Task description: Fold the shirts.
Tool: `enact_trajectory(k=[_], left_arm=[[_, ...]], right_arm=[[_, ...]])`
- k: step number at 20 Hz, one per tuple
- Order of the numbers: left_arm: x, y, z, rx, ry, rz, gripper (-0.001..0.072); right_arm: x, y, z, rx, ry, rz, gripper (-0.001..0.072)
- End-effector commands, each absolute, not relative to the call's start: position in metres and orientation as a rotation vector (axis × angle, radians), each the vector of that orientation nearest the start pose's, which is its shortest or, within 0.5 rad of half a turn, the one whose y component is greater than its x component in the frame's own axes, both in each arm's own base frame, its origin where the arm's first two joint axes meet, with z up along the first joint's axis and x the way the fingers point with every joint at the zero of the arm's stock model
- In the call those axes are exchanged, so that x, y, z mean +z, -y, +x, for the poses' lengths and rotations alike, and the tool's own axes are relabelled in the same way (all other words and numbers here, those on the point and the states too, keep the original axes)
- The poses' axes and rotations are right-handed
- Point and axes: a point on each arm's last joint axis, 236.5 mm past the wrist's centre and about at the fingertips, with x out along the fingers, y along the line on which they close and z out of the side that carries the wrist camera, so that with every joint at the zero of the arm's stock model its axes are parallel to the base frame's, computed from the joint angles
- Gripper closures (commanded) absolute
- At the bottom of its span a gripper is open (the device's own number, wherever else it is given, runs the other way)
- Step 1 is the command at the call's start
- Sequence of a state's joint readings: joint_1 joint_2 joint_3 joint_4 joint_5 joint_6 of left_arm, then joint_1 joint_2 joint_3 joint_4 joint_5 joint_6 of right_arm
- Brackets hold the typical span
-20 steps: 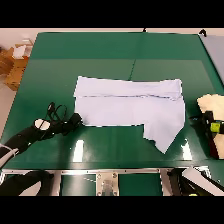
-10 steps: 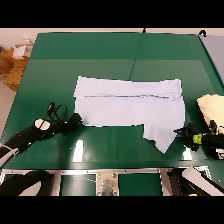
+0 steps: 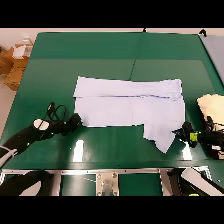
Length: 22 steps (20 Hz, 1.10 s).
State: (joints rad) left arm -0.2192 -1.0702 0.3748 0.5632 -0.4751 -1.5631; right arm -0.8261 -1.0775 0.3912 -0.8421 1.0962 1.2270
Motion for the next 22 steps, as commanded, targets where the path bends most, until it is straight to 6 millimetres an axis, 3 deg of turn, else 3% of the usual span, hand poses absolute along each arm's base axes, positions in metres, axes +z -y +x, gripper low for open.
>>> enact_trajectory(k=[1,5,9,11,16,22], left_arm=[[-0.081,0.147,0.276,-0.095,-1.204,-0.897,0.0685],[-0.059,0.095,0.247,0.02,-1.221,-0.821,0.0686],[-0.058,0.095,0.208,0.0,-1.357,-0.768,0.0686],[-0.057,0.095,0.208,-0.003,-1.358,-0.767,0.0686],[-0.009,0.09,0.269,-0.058,-1.203,-0.72,0.0687],[0.0,0.109,0.365,-0.134,-1.233,-0.64,0.0686]], right_arm=[[-0.082,0.041,0.221,-0.177,-1.272,1.102,0.0691],[-0.064,0.055,0.194,-0.324,-1.303,0.991,0.0692],[-0.06,0.043,0.159,-0.372,-1.451,0.82,0.0692],[-0.055,0.038,0.165,-0.35,-1.437,0.796,0.0692],[-0.011,0.047,0.236,-0.268,-1.215,0.845,0.0692],[0.004,0.04,0.332,-0.137,-1.192,0.815,0.0692]])
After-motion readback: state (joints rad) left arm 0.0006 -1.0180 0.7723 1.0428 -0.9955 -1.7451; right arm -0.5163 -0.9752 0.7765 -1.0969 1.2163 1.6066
